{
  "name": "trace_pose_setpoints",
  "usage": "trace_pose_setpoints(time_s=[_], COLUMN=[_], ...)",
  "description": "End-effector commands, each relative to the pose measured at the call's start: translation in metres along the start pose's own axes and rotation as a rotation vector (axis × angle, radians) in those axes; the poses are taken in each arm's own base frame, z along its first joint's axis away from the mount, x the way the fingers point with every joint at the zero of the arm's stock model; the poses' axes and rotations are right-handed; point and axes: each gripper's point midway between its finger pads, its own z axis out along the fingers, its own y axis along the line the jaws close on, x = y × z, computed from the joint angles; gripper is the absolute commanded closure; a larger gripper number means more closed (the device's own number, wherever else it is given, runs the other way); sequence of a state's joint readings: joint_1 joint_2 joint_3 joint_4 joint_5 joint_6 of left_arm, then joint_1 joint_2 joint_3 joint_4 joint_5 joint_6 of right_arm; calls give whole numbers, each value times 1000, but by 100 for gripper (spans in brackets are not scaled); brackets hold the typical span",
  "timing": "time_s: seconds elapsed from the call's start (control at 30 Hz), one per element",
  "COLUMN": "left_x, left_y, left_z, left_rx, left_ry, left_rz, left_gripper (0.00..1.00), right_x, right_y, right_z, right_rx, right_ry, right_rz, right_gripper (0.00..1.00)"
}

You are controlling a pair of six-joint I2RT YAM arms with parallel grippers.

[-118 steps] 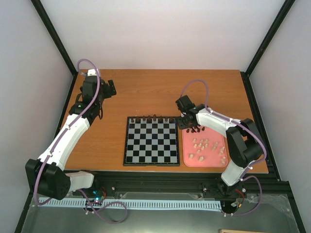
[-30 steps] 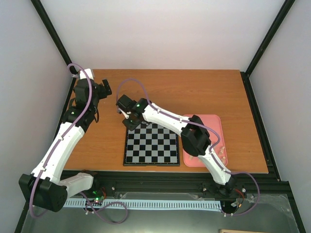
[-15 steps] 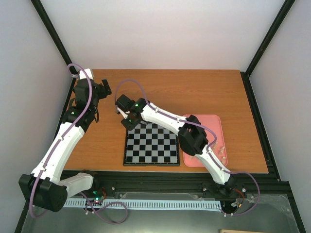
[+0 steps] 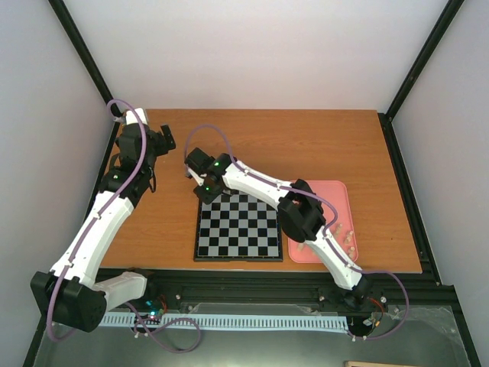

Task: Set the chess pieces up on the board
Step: Place the chess piece on the chessboard.

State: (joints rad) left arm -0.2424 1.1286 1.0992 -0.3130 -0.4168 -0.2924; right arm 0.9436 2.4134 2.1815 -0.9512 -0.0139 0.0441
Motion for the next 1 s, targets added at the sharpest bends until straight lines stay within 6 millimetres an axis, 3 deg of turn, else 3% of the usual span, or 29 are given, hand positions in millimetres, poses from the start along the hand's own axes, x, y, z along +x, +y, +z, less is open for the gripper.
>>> trace_pose_setpoints(time_s=[0.0,0.3,0.7,0.97], left_x=[-7,-8,-6,-6], left_y=[-1,-1,-2,-2], left_z=[-1,-1,2,2], left_rx=[-1,-1,-2,-4], left_ry=[-24,-27,-19,-19], left_rz=[1,2,5,6], left_gripper=[0,0,0,0], right_x=[-3,-2,-1,-9], right_y=[1,-1,-1,5], right_z=[7,13,14,-7], right_rx=[-13,-6,-11,-39], right_ry=[-5,3,7,-33], right_rz=[-9,-9,-13,-18], right_gripper=[92,91,83,78])
